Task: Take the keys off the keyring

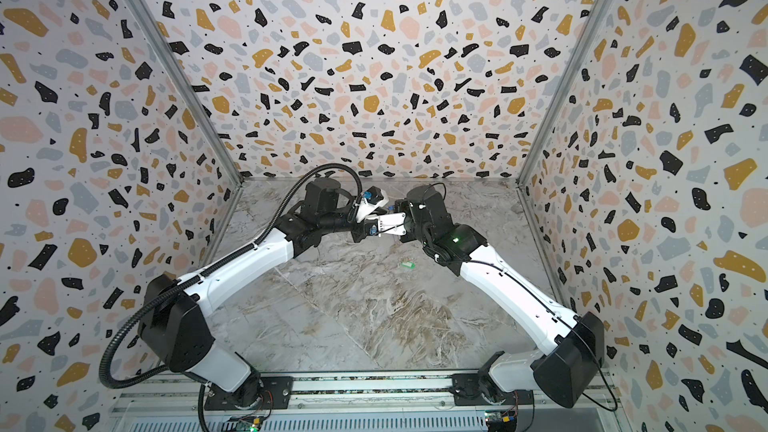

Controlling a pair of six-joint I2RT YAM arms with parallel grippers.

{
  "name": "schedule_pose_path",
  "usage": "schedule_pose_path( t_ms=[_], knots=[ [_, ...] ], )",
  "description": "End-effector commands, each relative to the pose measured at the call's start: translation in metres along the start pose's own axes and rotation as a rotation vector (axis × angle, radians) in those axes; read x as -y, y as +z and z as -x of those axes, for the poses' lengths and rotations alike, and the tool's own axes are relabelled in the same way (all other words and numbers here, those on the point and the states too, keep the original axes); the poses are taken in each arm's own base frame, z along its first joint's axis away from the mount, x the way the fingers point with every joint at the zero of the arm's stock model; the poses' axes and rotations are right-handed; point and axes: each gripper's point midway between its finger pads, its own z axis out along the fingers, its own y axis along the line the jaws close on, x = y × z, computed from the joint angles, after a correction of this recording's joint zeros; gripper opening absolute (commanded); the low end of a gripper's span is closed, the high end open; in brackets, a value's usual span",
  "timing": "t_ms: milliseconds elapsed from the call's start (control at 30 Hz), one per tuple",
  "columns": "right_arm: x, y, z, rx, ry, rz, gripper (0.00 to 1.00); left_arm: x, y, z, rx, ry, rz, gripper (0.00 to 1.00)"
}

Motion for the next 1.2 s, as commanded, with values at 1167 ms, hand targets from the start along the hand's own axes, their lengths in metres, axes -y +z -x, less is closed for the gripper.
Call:
schedule_pose_path(
  t_ms=[1167],
  knots=[
    [0.019, -0.012, -0.001, 0.008, 0.038, -0.006, 0.0, -0.006, -0.04, 0.019, 0.268, 0.044, 0.29, 0.46]
  ],
)
